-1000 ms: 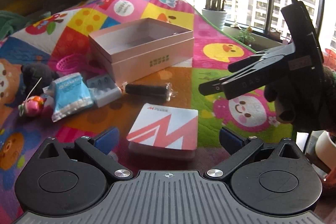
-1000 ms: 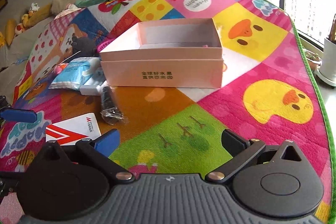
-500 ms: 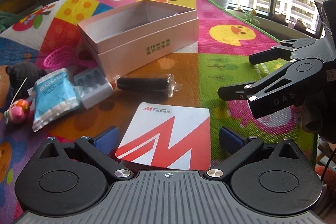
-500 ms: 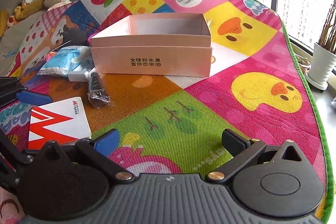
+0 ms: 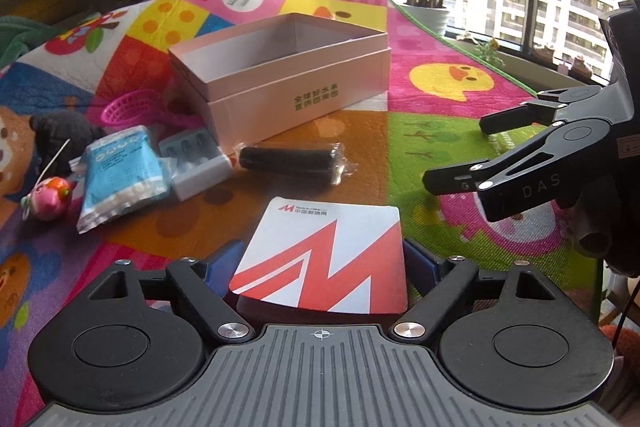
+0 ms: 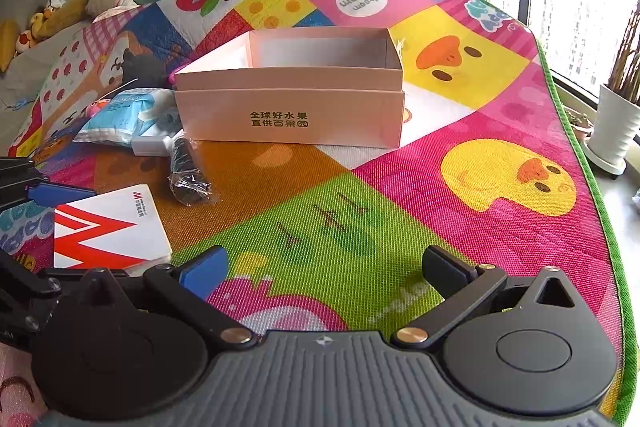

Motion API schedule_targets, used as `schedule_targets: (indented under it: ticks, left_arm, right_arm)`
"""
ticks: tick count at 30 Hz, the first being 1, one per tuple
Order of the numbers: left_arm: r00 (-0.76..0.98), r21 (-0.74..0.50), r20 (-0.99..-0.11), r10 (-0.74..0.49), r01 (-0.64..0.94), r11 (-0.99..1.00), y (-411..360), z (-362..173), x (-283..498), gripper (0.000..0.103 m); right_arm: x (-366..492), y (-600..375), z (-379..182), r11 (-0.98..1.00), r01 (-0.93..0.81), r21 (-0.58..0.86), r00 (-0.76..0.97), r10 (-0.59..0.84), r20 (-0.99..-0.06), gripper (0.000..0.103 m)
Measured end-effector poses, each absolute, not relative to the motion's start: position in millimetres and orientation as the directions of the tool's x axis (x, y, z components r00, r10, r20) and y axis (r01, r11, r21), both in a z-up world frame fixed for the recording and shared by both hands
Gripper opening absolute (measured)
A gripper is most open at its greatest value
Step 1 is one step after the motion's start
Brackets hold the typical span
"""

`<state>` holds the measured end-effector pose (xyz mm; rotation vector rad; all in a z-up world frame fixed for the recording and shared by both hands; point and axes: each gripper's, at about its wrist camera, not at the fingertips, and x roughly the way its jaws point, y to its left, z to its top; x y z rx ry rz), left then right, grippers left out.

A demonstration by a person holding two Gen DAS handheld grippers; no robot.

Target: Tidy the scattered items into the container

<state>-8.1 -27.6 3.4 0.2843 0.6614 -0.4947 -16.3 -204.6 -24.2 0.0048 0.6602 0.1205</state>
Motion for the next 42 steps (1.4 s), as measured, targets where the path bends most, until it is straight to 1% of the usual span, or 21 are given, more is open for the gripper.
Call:
schedule_targets:
  ticks: [3, 5, 7, 8, 9, 13, 15, 17, 18, 19, 20, 24, 25, 26, 28, 29, 30, 33, 37, 39, 42]
  left_arm:
    - [0.733, 0.115, -0.635, -0.245, 0.402, 0.908, -6, 4, -8, 0.089]
    - [0.745, 0.08, -0.639, -0.192, 0.312, 0.947, 11, 4, -6, 0.088]
    - [0.741, 0.028, -0.643, -0.194, 0.276, 0.961, 21, 4, -6, 0.09]
    - [0.744, 0.017, -0.638, -0.199, 0.272, 0.962, 23, 4, -7, 0.093]
    - [0.753, 0.019, -0.627, -0.2, 0.271, 0.962, 23, 5, -8, 0.097]
    - [0.763, 0.03, -0.615, -0.198, 0.274, 0.961, 21, 6, -11, 0.1]
    - [0.754, 0.015, -0.624, -0.205, 0.273, 0.962, 22, 5, -10, 0.102]
    - [0.735, -0.01, -0.642, -0.218, 0.277, 0.961, 23, 2, -6, 0.103]
    - [0.73, -0.021, -0.647, -0.222, 0.274, 0.962, 24, 1, -5, 0.103]
    - [0.729, -0.03, -0.647, -0.226, 0.272, 0.962, 25, 1, -4, 0.103]
    - [0.729, -0.035, -0.645, -0.23, 0.272, 0.962, 26, 1, -4, 0.103]
    - [0.729, -0.048, -0.641, -0.237, 0.271, 0.961, 28, 1, -5, 0.103]
    - [0.73, -0.049, -0.641, -0.238, 0.271, 0.961, 28, 1, -5, 0.103]
    - [0.73, -0.05, -0.641, -0.239, 0.27, 0.961, 28, 2, -5, 0.103]
    - [0.73, -0.051, -0.641, -0.239, 0.271, 0.961, 28, 2, -5, 0.103]
    - [0.73, -0.051, -0.641, -0.24, 0.271, 0.961, 28, 2, -5, 0.103]
    - [0.729, -0.053, -0.64, -0.241, 0.271, 0.961, 28, 2, -5, 0.103]
    - [0.729, -0.06, -0.639, -0.245, 0.27, 0.961, 30, 2, -4, 0.103]
    - [0.73, -0.071, -0.636, -0.252, 0.27, 0.96, 31, 2, -4, 0.103]
    - [0.728, -0.075, -0.636, -0.255, 0.271, 0.96, 31, 2, -4, 0.103]
    - [0.727, -0.07, -0.638, -0.253, 0.272, 0.96, 31, 2, -4, 0.103]
  right_arm:
    - [-16, -204, -24, 0.993, -0.11, 0.042, 0.781, 0.112, -0.614, 0.103]
    - [-15, -205, -23, 0.993, -0.11, 0.049, 0.775, 0.116, -0.621, 0.103]
    - [-13, -205, -22, 0.993, -0.108, 0.055, 0.764, 0.118, -0.634, 0.103]
    - [-11, -205, -22, 0.993, -0.107, 0.051, 0.759, 0.114, -0.641, 0.103]
    - [-11, -203, -21, 0.993, -0.108, 0.038, 0.756, 0.107, -0.645, 0.103]
    - [-8, -200, -19, 0.993, -0.119, 0.021, 0.743, 0.103, -0.661, 0.103]
    - [-7, -195, -13, 0.985, -0.167, 0.042, 0.743, 0.154, -0.652, 0.102]
    - [-6, -183, -4, 0.974, -0.223, 0.045, 0.759, 0.203, -0.619, 0.081]
    - [-3, -176, -1, 0.966, -0.254, 0.042, 0.754, 0.225, -0.618, 0.076]
    - [1, -166, 3, 0.958, -0.284, 0.04, 0.747, 0.247, -0.618, 0.068]
    - [5, -157, 5, 0.951, -0.307, 0.034, 0.742, 0.261, -0.617, 0.065]
    - [22, -122, 2, 0.927, -0.371, -0.056, 0.747, 0.262, -0.612, 0.059]
    - [27, -116, -1, 0.921, -0.384, -0.069, 0.739, 0.262, -0.621, 0.052]
    - [32, -112, -4, 0.917, -0.392, -0.074, 0.728, 0.261, -0.634, 0.041]
    - [35, -108, -6, 0.917, -0.394, -0.069, 0.72, 0.261, -0.644, 0.036]
    - [34, -108, -5, 0.919, -0.39, -0.067, 0.717, 0.257, -0.648, 0.03]
    - [32, -110, -3, 0.92, -0.387, -0.066, 0.714, 0.253, -0.652, 0.027]
    - [14, -123, 2, 0.919, -0.392, -0.031, 0.697, 0.275, -0.662, 0.027]
    - [-21, -150, 5, 0.923, -0.381, 0.058, 0.643, 0.309, -0.701, 0.027]
    - [-38, -161, 6, 0.921, -0.373, 0.108, 0.628, 0.337, -0.702, 0.027]
    - [-58, -168, 8, 0.916, -0.371, 0.151, 0.63, 0.368, -0.684, 0.035]
